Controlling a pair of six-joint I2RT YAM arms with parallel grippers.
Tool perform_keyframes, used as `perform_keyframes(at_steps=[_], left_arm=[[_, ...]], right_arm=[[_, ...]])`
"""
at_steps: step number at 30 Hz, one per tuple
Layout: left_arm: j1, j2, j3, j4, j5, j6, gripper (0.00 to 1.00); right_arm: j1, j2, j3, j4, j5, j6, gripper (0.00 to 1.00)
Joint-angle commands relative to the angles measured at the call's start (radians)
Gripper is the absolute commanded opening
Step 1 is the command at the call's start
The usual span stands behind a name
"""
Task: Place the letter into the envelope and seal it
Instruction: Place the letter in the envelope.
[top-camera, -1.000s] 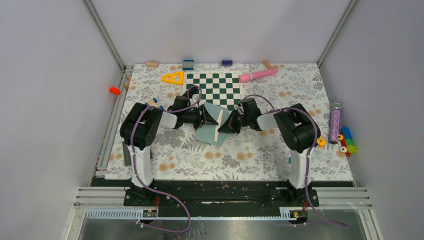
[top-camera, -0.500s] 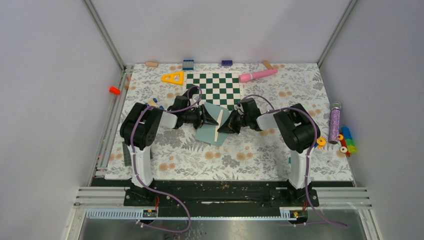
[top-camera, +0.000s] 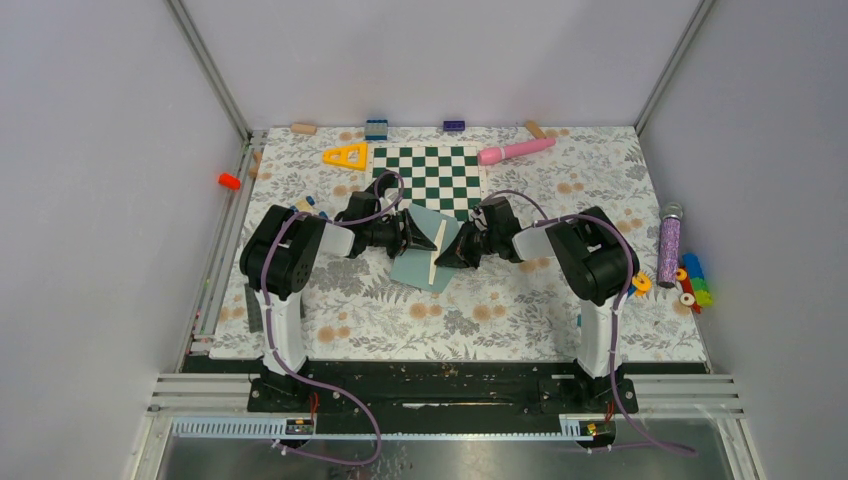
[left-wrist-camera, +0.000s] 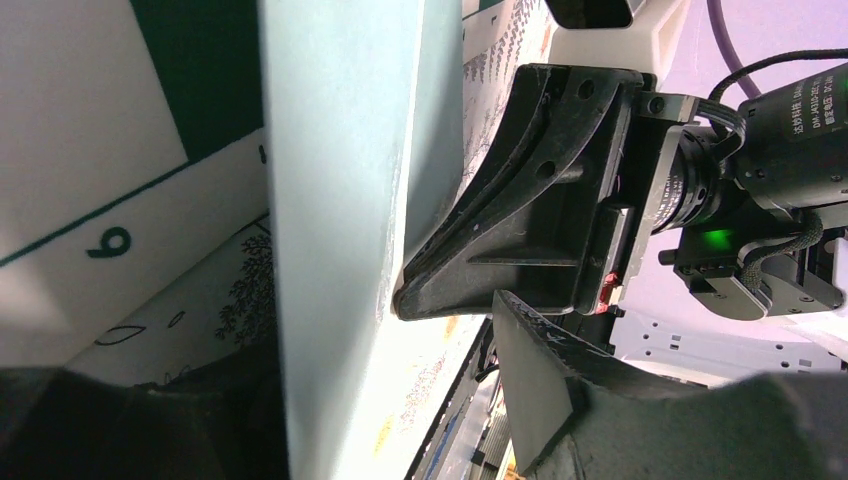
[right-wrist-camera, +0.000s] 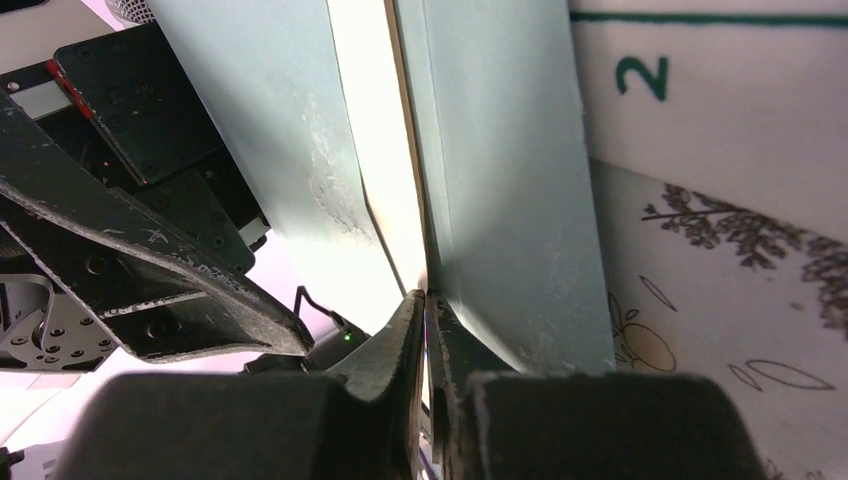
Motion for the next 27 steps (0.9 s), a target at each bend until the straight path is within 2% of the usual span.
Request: perform_keyframes(at_steps=[1,7,9,14,27], left_arm=[[-0.003,-0.019,-0.008,-0.01,-0.051,0.021,0.55],[-0.002,-0.017,-0.008,-0.012,-0.053,0.022,0.55],[-0.002,-0.017,-0.006,-0.015,-0.053,0.024,0.52],[-0.002,-0.019,-0.005,-0.017,-0.051,0.026,0.48],[-0.002,-0.019,-0.005,-0.018,-0.048,0.026,0.45]], right_arm=[[0.013,0.002,0.019,0.022,-0.021,-0.005,0.1],[0.011,-0.014,0.02,0.018,-0.023,-0.013,0.2],[0.009,-0.022,0.019,0.016,-0.023,-0.017,0.24],[-0.001,-0.063,0.022,-0.032,-0.019,-0.051,0.28],[-0.081,-0.236,0.07,-0.321,0.009,-0.339,0.34]])
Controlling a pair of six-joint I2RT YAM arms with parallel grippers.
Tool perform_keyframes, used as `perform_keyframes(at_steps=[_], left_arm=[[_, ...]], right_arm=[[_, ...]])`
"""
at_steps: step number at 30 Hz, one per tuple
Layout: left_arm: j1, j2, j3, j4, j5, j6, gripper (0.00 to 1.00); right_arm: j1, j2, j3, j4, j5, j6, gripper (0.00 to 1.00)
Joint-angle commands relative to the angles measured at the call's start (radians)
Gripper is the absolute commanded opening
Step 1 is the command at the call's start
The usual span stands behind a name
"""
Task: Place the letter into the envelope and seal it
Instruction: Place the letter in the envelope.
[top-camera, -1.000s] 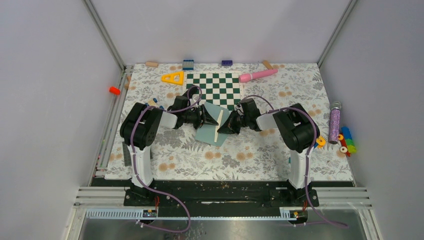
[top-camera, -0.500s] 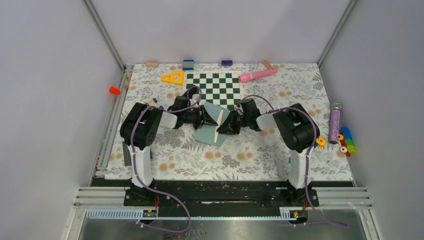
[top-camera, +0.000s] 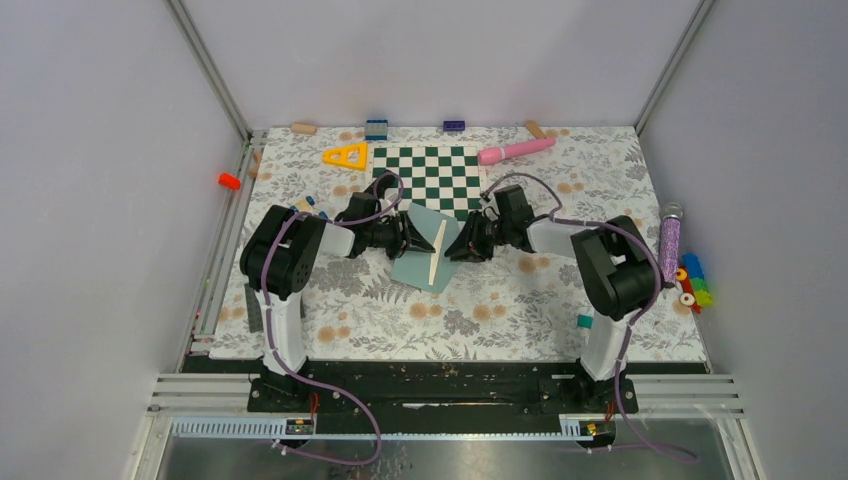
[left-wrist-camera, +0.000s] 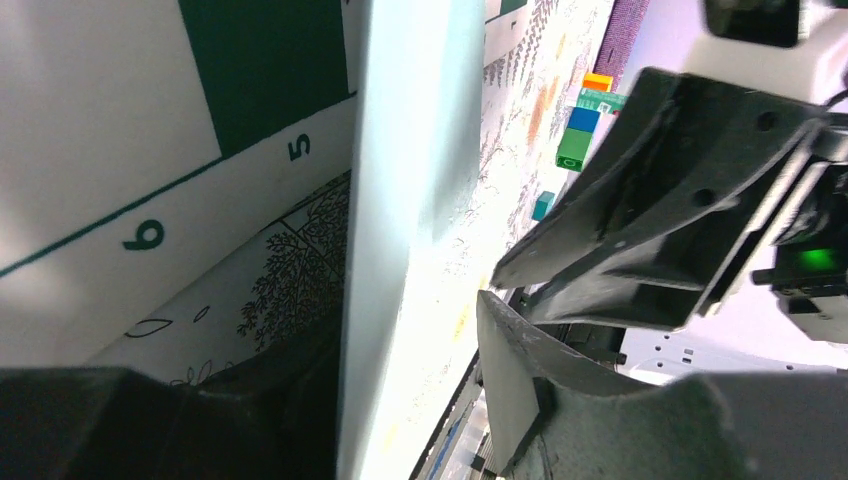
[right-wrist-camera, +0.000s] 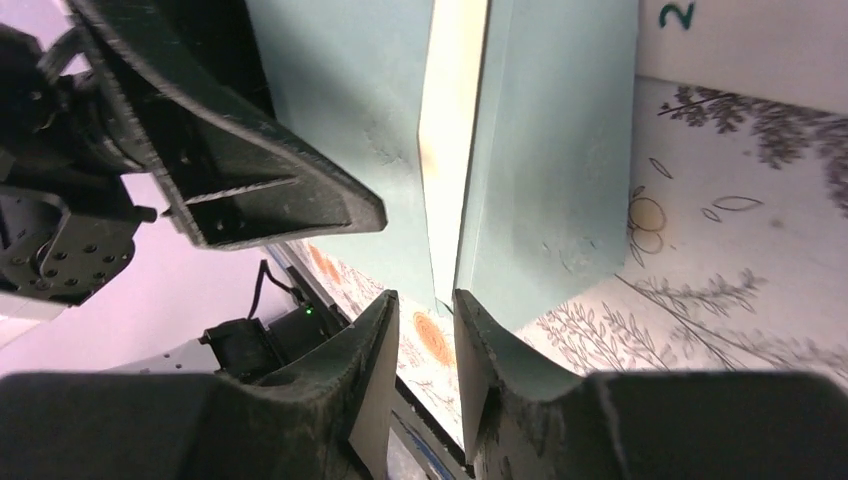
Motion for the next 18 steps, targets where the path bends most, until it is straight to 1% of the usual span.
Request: perform_keyframes(at_steps=[1,2,5,8,14,18], left_arm=[[-0.001,-0.02,-0.005,0.004,-0.027,0.021,0.45],[0.0,-0.019,-0.005,0.009,-0.023,0.019,0.45],[0.0,-0.015,-0.01,0.073,0.01,-0.025,0.45],[0.0,-0.021,-0.016,0.146,0.04,-0.065,0.42],[-0.002,-0.029,-0.032,0.255,0.076,-0.132,0.39],[-0.004,-0.029,-0.037,0.264,0.076,-0.14,0.37]], right_arm=[[-0.05,-0.125,0.062,-0.161,0.025,-0.187,0.35],[-0.061,-0.143,0.066,-0.207,0.05,-0.22,0.36],[-0.087,-0.18,0.058,-0.273,0.12,-0.29,0.38],[-0.097,-0.183,0.044,-0.291,0.177,-0.347,0.4],[-0.109,-0.103,0.069,-0.294,0.184,-0.341,0.44],[-0.11,-0.054,0.087,-0.293,0.175,-0.323,0.45]])
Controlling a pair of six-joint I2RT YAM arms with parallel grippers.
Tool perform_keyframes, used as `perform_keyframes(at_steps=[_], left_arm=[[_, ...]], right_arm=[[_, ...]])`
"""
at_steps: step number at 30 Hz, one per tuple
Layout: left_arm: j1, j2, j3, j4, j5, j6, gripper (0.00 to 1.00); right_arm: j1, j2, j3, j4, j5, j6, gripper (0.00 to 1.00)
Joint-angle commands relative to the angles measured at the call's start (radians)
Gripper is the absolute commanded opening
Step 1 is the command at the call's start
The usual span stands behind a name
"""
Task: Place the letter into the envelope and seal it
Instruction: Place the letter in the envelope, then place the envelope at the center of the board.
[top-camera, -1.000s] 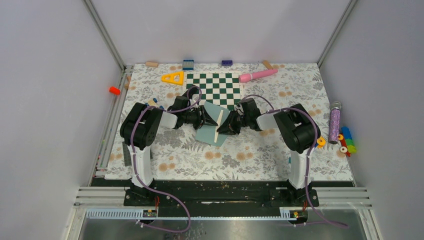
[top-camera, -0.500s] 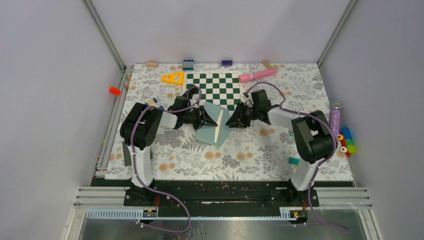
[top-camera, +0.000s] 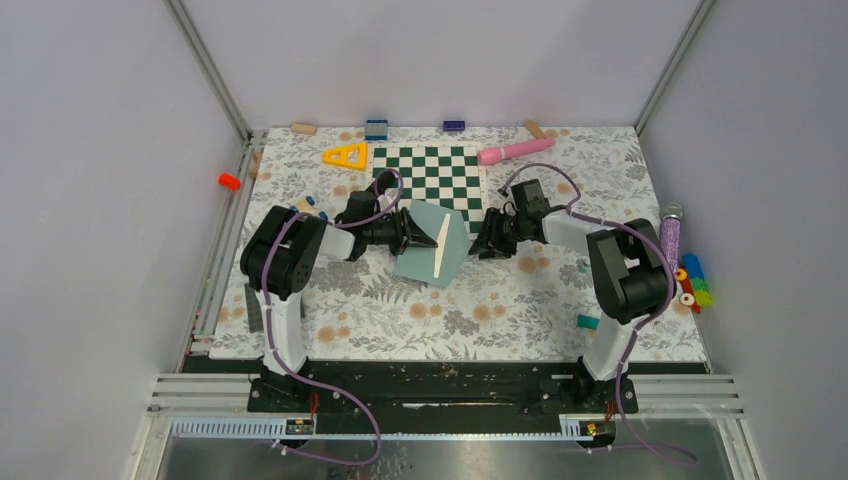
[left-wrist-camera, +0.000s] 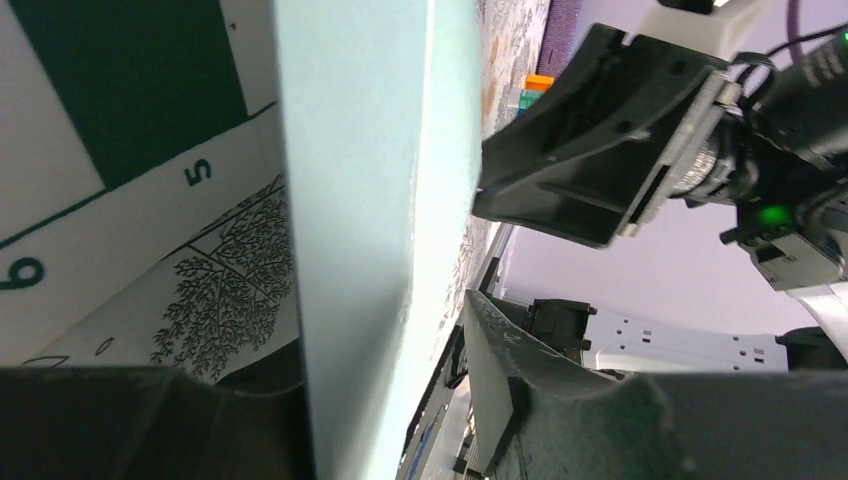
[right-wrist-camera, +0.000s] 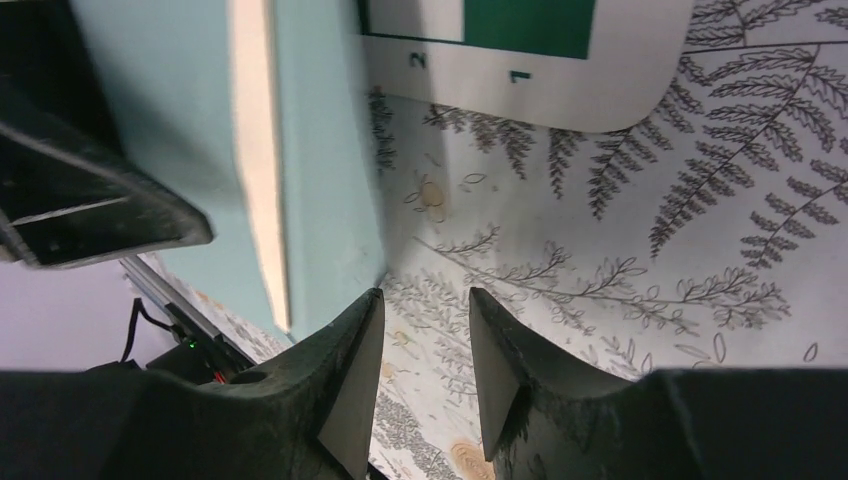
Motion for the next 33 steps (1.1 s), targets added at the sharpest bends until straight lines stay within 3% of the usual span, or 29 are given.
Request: perform_keyframes(at_steps=[1,9,23,29,33], left_arm=[[-0.002,-0.029,-0.012,0.085,0.027,-0.023,0.37],[-0.001,-0.023,-0.012,0.099,0.026,-0.037,0.37],[0.006,-0.031,-0.021,0.168,0.038,-0.083,0.37],[0.006,-0.03,-0.023,0.185,0.038,-0.09,0.37],[0.008,-0.035,-0.027,0.187,0.038,-0.089,0.37]], right_arm=[[-0.004,0.044,0.048,-0.016,0.004,-0.009,0.45],[-0.012,0.045,-0.029,0.223,-0.191,0.155,0.48],[0.008,0.076,-0.062,0.36,-0.262,0.268,0.49],[0.057,0.092,-0.048,0.378,-0.287,0.286,0.45],[0.062,0.085,-0.051,0.379,-0.281,0.283,0.32]])
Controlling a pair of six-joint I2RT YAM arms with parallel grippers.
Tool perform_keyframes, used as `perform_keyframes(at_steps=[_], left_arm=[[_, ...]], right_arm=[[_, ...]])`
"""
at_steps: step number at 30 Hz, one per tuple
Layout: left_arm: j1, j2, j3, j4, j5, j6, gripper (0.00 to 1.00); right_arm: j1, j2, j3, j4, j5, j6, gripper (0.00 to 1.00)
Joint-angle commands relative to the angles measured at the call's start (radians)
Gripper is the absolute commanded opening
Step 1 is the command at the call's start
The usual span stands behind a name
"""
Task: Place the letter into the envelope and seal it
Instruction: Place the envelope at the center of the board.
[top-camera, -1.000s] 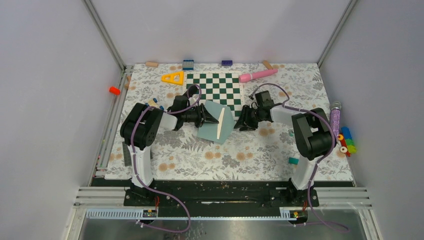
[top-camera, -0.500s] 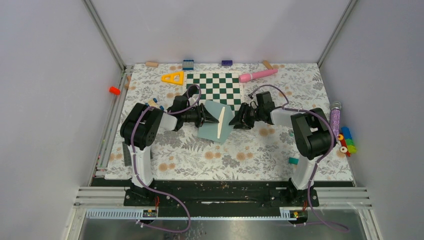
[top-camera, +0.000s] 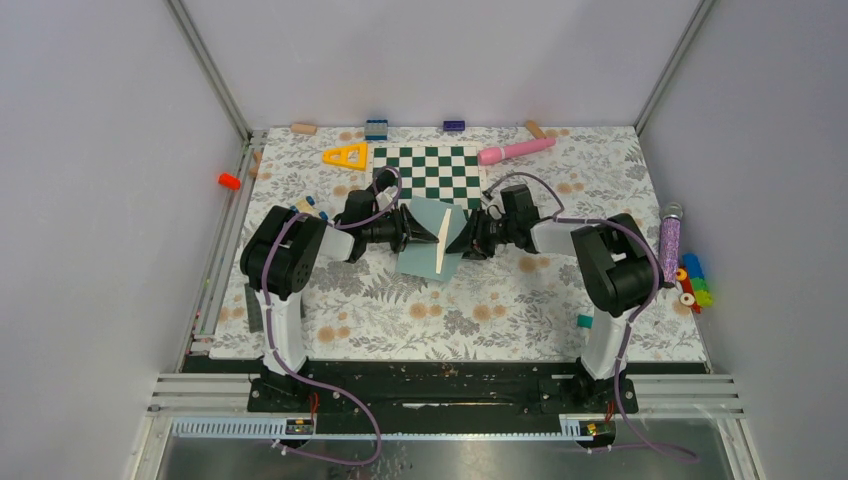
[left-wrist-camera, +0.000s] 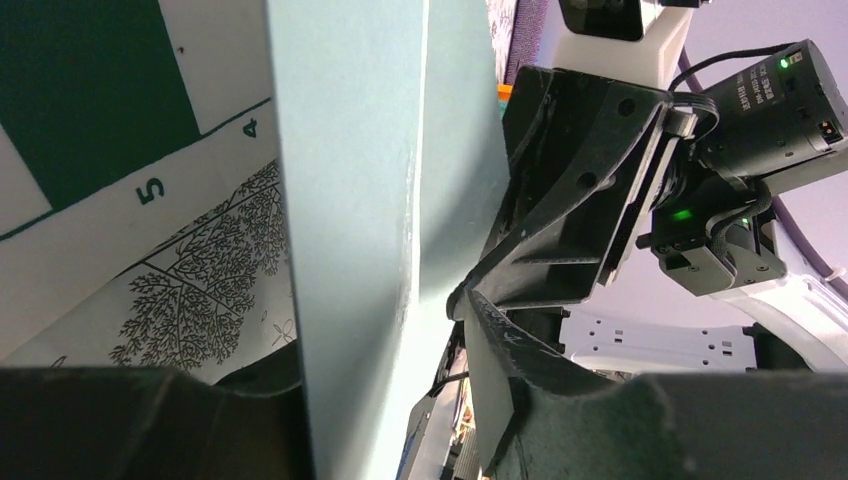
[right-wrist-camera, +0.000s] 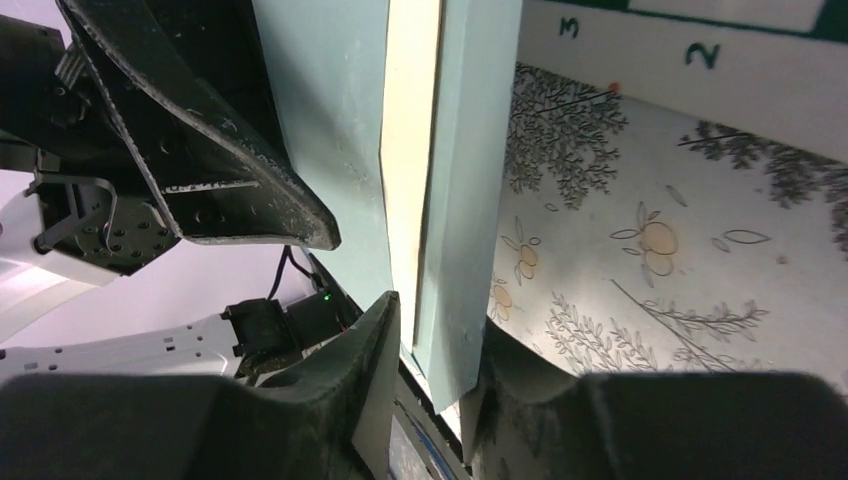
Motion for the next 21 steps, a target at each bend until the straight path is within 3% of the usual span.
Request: perform_keyframes(at_steps=[1,6,9,14,21], left_arm=[[0.008,-0.035,-0.013,0.067,0.028,-0.002,0.39],[0.012,-0.034,-0.011,0.037,0.021,0.019,0.57],[0.014,-0.035,-0.009,0.013,0.016,0.037,0.67],[0.02,-0.052,-0.001,-0.079,-0.008,0.104,0.98],[0.025,-0.059,0.016,-0.186,-0.05,0.173,0.99]], right_arm=[[0.01,-0.012,0.006,0.026,-0.026,0.002,0.27],[-0.018,-0.059,0.027,-0.078,-0.004,-0.074,0.07],[-0.051,-0.083,0.045,-0.166,0.004,-0.142,0.04],[-0.116,-0.132,0.082,-0.397,0.039,-0.332,0.03],[-0.16,-0.154,0.089,-0.693,0.206,-0.585,0.06]])
